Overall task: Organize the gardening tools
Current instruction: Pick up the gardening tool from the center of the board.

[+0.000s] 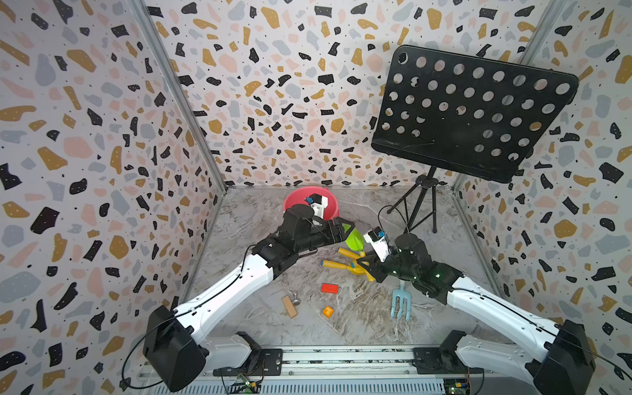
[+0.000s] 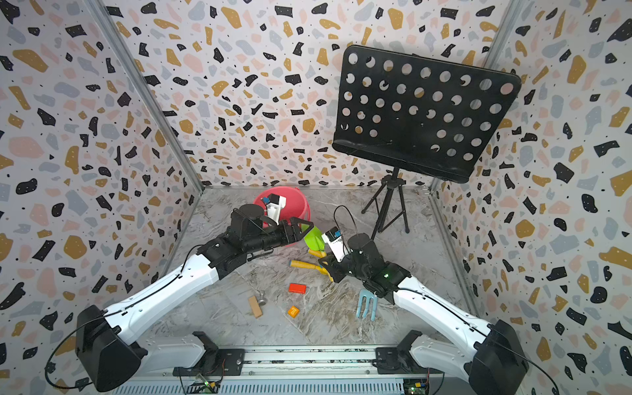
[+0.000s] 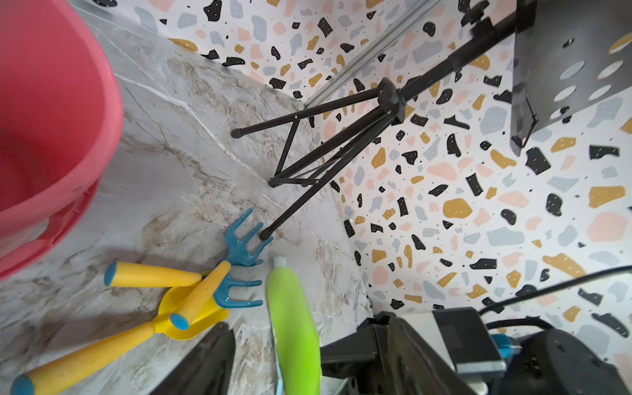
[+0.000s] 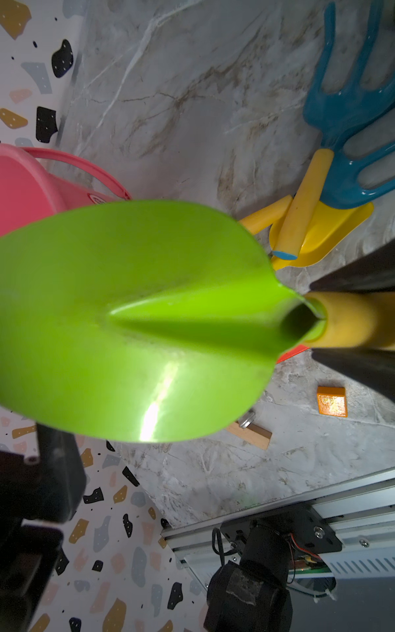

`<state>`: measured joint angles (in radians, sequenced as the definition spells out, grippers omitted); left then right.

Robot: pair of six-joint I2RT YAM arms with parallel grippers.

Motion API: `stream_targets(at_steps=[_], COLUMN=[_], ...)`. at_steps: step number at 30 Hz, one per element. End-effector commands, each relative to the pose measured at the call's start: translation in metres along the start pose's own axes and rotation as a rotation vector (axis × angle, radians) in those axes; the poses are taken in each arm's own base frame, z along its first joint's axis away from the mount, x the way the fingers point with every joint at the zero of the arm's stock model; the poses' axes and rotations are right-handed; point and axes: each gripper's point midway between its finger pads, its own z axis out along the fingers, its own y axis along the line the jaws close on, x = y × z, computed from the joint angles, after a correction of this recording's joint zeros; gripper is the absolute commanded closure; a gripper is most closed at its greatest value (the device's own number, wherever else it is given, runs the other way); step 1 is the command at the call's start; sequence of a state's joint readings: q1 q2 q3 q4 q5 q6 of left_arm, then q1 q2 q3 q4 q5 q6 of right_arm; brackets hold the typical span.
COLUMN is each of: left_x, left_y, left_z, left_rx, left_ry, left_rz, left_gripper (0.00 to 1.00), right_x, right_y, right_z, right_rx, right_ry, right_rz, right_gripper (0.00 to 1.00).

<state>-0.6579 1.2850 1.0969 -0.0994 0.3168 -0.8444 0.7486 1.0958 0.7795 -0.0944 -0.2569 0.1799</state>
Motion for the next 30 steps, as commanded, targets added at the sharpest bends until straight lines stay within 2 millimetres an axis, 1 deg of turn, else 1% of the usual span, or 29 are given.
stream_targets(at_steps=[1, 2, 6, 10, 13, 14, 15, 19, 20, 21, 22, 23, 24, 25, 26, 27, 30], left_x=[-0.006, -0.005, -0.002, -0.002, -0.001, -0.002, -0.003, -0.007, -0.009, -0.012, -0.017, -0.022, -0.027, -0.033, -0.040, -0.046, -0.067], left_y=[-0.017, -0.015, -0.012, -0.013, -0.018, -0.020, -0.021, -0.025, -0.026, -0.026, -0.027, -0.027, -0.028, -0.029, -0.029, -0.029, -0.032], left_z=[-0.002, -0.001, 0.002, 0.004, 0.005, 0.004, 0.004, 0.001, -0.001, -0.003, -0.008, -0.011, -0.017, -0.022, -0.027, -0.033, -0.050], left_rx=[0.044, 0.038, 0.034, 0.047, 0.078, 0.084, 0.089, 0.097, 0.095, 0.086, 0.073, 0.057, 0.042, 0.028, 0.008, -0.011, -0.063], left_ry=[-0.003, 0.000, 0.009, 0.014, 0.015, 0.012, 0.010, -0.008, -0.020, -0.035, -0.060, -0.082, -0.111, -0.143, -0.178, -0.214, -0.329], left_rz=[0.047, 0.046, 0.043, 0.040, 0.045, 0.047, 0.053, 0.090, 0.108, 0.126, 0.158, 0.184, 0.220, 0.255, 0.285, 0.313, 0.423], left_gripper=[0.34, 0.36, 0.52, 0.80, 0.97, 1.00, 1.00, 1.00, 1.00, 1.00, 1.00, 1.00, 1.00, 1.00, 1.00, 1.00, 1.00], right_x=[-0.031, -0.032, -0.035, -0.037, -0.040, -0.040, -0.040, -0.038, -0.037, -0.035, -0.033, -0.029, -0.027, -0.024, -0.022, -0.020, -0.013], right_y=[0.007, 0.008, 0.009, 0.010, 0.011, 0.010, 0.010, 0.003, 0.001, -0.001, -0.003, -0.005, -0.006, -0.008, -0.011, -0.013, -0.024], right_z=[-0.009, -0.009, -0.009, -0.008, -0.009, -0.009, -0.010, -0.009, -0.010, -0.010, -0.011, -0.012, -0.014, -0.017, -0.020, -0.024, -0.038], right_rx=[0.002, 0.002, -0.004, -0.011, -0.009, -0.006, -0.003, 0.035, 0.046, 0.056, 0.068, 0.078, 0.092, 0.104, 0.122, 0.142, 0.217], right_ry=[-0.079, -0.080, -0.086, -0.089, -0.093, -0.091, -0.091, -0.082, -0.077, -0.072, -0.062, -0.049, -0.040, -0.031, -0.027, -0.024, -0.022], right_rz=[-0.057, -0.060, -0.066, -0.064, -0.060, -0.056, -0.050, -0.020, -0.014, -0.007, 0.000, 0.006, 0.012, 0.019, 0.028, 0.038, 0.074], right_gripper=[1.00, 1.00, 1.00, 1.00, 1.00, 1.00, 0.98, 0.81, 0.75, 0.63, 0.47, 0.37, 0.30, 0.18, 0.03, 0.01, 0.00])
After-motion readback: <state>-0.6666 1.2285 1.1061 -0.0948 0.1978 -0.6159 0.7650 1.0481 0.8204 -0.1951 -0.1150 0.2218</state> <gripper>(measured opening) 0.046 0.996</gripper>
